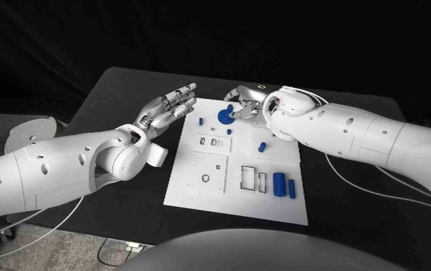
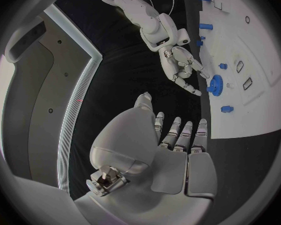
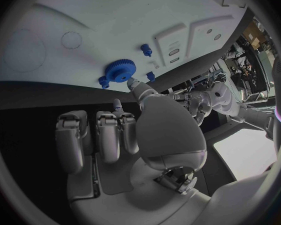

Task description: Assemble the parts on the task board

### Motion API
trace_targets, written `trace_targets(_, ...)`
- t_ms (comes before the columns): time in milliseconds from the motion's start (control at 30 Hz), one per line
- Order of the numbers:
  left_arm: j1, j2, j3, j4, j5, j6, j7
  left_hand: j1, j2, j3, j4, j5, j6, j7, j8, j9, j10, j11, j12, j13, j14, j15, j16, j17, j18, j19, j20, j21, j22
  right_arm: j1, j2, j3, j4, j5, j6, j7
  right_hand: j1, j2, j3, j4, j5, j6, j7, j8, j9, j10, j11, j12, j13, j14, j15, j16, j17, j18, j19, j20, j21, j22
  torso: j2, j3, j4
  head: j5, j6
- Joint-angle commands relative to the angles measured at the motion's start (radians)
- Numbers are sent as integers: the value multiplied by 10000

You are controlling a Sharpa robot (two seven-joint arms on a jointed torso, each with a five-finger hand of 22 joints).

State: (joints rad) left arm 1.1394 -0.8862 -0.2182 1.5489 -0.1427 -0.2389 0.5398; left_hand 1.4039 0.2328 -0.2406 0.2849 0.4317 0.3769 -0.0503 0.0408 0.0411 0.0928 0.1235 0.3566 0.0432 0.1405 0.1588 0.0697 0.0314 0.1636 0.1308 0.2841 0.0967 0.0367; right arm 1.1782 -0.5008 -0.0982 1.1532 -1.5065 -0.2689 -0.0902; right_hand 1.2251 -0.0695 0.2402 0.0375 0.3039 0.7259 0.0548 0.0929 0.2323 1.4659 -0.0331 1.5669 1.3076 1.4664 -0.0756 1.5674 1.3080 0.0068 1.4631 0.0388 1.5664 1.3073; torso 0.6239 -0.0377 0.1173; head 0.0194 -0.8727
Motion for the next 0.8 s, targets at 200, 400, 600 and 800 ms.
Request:
trace_targets(200,-30,49,6,-40,86,141,77,118,5,73,10,72,-10,28,13,6,-13,72,53,12,75,14,60,12,159,7,52,66,8,575,-1962,7,1717,355,-179,-92,-1,141,-125,76,127,583,146,213,61,1049,176,38,2632,1044,69,34,2628,-68,1077,38,44,2635,-136,-68,-82,-43,1)
trace_targets(400,-62,55,6,-60,89,153,92,131,17,82,5,87,-24,46,10,4,-11,82,58,12,81,24,67,13,158,14,54,71,10,637,-3314,-33,2419,394,5,-101,-67,124,-212,147,-128,691,161,223,65,1049,202,38,2632,1044,102,34,2628,-68,1077,77,44,2635,-186,-71,-148,36,1)
trace_targets(600,-141,3,5,-35,91,185,125,156,29,98,-7,106,-32,51,9,3,-13,88,53,11,90,34,76,15,156,20,56,76,10,346,-4007,-70,2496,428,-264,134,-118,129,-315,244,-500,745,112,198,57,1049,180,38,2632,1044,98,34,2628,-68,1077,94,44,2635,-222,-50,-230,48,1)
trace_targets(800,-198,-63,6,5,91,179,148,199,29,116,-33,128,-56,51,5,1,-12,102,55,10,98,51,85,16,153,24,60,79,10,-10,-4411,-81,2392,483,-676,280,-260,97,-444,387,-588,676,100,125,31,1049,167,38,2632,1044,87,34,2628,-68,1077,90,44,2635,-219,-56,-237,-30,1)
